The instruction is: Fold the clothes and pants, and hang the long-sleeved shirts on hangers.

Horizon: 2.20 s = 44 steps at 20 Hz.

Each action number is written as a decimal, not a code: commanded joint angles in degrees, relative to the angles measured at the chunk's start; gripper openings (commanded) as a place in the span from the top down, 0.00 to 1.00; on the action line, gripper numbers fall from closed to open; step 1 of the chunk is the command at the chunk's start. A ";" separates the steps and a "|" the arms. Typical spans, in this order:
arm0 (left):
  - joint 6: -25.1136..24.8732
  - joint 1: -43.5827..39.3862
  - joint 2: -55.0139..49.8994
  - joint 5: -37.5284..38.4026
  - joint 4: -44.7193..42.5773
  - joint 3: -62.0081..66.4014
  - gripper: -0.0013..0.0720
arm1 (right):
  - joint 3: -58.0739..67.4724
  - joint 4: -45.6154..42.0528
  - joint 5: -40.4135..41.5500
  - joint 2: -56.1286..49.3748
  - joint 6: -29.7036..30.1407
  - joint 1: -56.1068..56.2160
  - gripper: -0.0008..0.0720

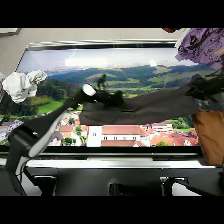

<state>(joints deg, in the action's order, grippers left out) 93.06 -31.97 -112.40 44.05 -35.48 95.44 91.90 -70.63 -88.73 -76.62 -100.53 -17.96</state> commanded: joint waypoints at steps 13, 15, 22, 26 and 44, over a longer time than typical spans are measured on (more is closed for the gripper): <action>8.13 -17.62 -20.02 -4.92 11.08 23.12 0.96 | 0.35 -0.59 -5.92 12.46 -8.85 0.00 0.94; 8.15 -16.65 -19.80 -2.80 11.08 23.12 0.96 | 0.35 -0.11 -5.38 12.44 -8.85 0.00 0.94; 11.39 -3.76 -9.77 17.62 -10.58 23.10 0.96 | 0.26 4.83 -2.80 9.33 -10.69 0.00 0.94; 13.29 7.21 1.73 31.39 -29.38 23.10 0.96 | 0.26 9.90 3.87 6.49 -15.30 5.55 0.94; 9.35 31.17 18.78 42.10 -36.15 20.55 0.96 | 0.26 2.97 32.61 -19.78 -38.86 45.09 0.94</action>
<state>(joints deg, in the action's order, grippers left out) 102.96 -1.41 -93.93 85.86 -71.48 116.86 92.16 -68.18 -59.64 -92.95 -137.69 24.69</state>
